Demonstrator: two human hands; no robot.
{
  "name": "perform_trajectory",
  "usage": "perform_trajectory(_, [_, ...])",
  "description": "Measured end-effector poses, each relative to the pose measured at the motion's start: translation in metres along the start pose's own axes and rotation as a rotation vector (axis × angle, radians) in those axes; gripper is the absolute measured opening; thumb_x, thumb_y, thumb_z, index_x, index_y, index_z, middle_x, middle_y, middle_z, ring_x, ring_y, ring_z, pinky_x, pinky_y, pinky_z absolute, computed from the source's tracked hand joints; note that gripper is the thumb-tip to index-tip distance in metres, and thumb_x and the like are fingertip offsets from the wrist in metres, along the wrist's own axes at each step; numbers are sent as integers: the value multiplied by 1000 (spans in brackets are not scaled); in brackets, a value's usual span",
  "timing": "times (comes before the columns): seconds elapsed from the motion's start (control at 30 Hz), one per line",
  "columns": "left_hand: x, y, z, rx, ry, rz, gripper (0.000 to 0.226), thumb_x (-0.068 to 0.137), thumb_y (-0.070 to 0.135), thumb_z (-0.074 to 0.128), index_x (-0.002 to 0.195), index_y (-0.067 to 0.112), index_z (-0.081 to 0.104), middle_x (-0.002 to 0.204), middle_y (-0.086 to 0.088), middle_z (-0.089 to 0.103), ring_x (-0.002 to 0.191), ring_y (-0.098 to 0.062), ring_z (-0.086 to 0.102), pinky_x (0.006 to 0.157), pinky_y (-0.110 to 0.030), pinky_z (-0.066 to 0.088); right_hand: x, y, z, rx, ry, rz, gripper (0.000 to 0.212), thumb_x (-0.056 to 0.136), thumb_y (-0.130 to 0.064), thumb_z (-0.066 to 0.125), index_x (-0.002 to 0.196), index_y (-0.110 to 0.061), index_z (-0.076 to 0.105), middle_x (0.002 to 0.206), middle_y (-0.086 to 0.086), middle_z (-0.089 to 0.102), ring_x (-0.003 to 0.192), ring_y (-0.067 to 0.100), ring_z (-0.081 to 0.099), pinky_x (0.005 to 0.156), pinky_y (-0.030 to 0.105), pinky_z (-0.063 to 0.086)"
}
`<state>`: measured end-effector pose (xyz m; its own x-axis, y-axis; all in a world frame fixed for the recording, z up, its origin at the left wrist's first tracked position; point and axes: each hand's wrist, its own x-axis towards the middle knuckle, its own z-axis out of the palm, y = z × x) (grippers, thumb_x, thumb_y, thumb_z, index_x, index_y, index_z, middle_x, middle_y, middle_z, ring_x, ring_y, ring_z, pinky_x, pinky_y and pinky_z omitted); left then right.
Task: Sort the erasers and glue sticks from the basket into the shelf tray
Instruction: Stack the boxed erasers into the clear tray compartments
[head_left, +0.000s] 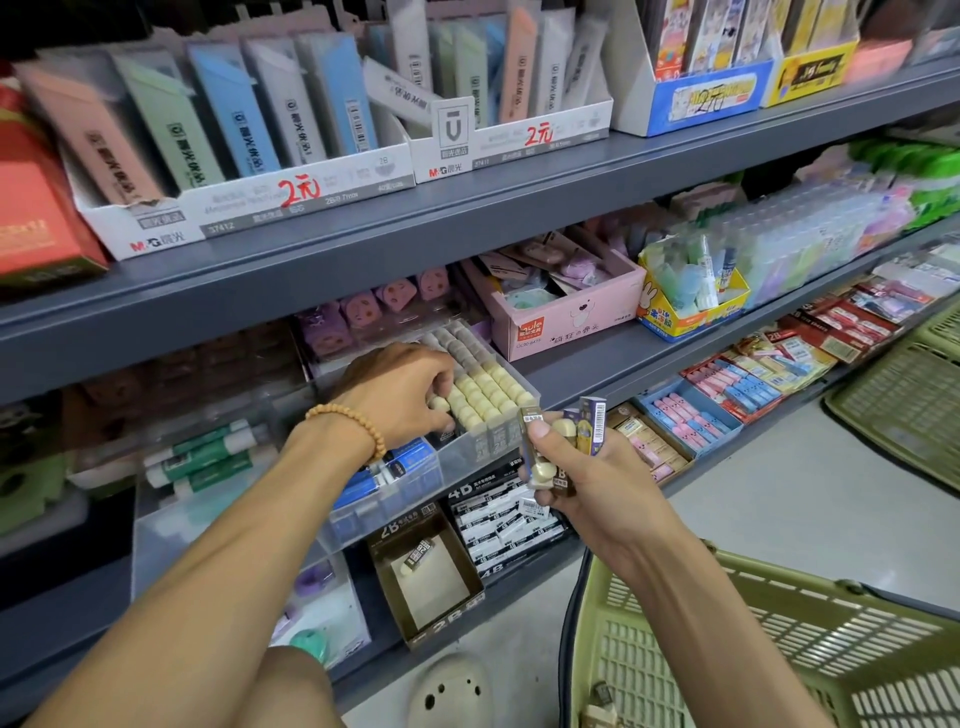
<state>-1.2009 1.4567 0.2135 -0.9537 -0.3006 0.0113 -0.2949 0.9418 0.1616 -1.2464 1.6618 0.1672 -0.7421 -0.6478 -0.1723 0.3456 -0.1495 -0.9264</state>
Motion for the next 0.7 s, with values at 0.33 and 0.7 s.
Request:
perform_trajectory(0.33, [-32,30,-11,-824,64,-2,11,91,23,66,84,19,74,75,5,72,63,-2,62,59,-19,49,2,-8,13,-104,-29,-59,12,87,-11,73,93,-8,64,69,3,60,65,19,51,52,26,41])
perform_trajectory(0.7, [-42,33,-3,-1357,93,-132,13,90,2,62,94,9,73,73,-1,68,64,-11,64,60,-19,57,-9,-15,21,37,-48,-82,21,84,1,71,100,-8,61,70,1,63,60,14,51,51,24,40])
